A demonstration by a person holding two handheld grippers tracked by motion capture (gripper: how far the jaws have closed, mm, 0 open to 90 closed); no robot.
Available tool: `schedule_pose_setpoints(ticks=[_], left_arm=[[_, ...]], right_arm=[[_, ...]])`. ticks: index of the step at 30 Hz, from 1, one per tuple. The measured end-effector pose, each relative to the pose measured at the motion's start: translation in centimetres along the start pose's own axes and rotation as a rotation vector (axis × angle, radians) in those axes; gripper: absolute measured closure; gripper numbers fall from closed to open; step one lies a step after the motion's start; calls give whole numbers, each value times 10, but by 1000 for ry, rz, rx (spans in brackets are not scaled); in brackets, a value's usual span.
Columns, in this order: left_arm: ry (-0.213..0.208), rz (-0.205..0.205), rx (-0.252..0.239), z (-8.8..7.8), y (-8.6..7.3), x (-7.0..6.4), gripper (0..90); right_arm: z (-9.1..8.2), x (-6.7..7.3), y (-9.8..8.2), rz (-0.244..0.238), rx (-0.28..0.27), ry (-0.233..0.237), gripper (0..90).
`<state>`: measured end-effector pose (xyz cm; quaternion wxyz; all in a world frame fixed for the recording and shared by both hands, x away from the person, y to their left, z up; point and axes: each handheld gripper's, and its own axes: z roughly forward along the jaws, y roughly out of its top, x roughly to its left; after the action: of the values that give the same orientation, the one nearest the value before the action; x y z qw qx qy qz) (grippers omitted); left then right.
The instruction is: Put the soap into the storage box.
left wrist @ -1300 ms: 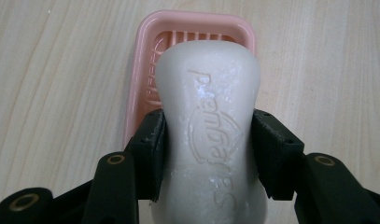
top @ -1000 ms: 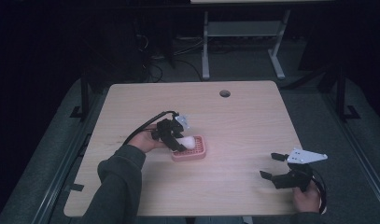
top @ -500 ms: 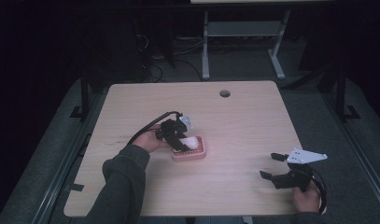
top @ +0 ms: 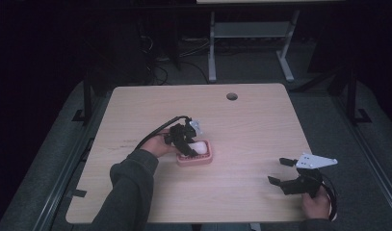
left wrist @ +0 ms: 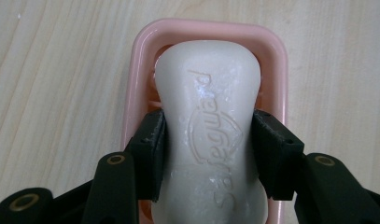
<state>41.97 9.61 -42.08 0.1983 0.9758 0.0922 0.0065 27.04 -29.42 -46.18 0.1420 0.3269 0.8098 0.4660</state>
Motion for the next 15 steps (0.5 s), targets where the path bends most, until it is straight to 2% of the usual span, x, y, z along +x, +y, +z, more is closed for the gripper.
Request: schedule_pose_setpoints(ticks=[15], left_arm=[[2, -7, 11, 3, 1, 0, 490]], right_arm=[[0, 1, 1, -4, -3, 3, 135]])
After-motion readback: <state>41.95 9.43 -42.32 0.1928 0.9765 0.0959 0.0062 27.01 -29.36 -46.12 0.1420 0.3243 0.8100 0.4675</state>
